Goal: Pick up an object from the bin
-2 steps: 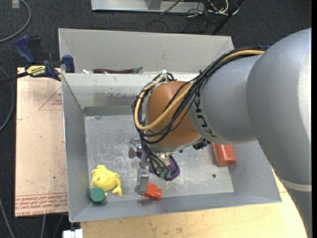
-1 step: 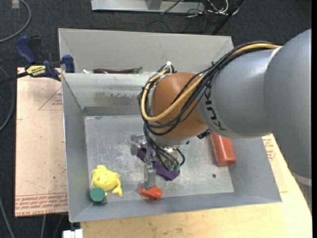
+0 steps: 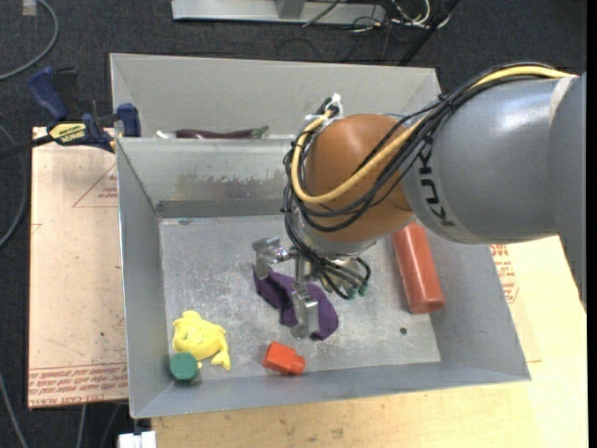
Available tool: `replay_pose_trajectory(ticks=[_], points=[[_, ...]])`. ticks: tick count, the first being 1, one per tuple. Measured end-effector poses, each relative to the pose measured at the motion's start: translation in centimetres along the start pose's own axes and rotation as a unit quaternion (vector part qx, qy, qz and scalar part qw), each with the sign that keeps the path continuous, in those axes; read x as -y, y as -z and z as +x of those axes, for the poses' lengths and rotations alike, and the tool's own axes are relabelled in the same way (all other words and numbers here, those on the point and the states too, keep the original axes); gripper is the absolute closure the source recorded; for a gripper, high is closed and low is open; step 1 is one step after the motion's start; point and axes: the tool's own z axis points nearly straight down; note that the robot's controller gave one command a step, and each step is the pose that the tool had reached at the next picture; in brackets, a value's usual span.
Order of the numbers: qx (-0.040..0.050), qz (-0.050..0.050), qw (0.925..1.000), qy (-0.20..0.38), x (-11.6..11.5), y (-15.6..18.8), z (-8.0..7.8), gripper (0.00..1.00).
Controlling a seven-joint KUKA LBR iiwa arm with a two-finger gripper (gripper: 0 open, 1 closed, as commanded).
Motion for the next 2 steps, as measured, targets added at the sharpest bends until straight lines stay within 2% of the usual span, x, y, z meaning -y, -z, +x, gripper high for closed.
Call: replay_pose_trajectory(ticks=[1, 2], points=[[-0.0048, -0.001, 0.9952, -0.098, 1.0, -2.9, -0.3, 0.00], [-0.0042, -0.001, 0.9842, -0.177, 2.3, -4.3, -1.1, 0.00]])
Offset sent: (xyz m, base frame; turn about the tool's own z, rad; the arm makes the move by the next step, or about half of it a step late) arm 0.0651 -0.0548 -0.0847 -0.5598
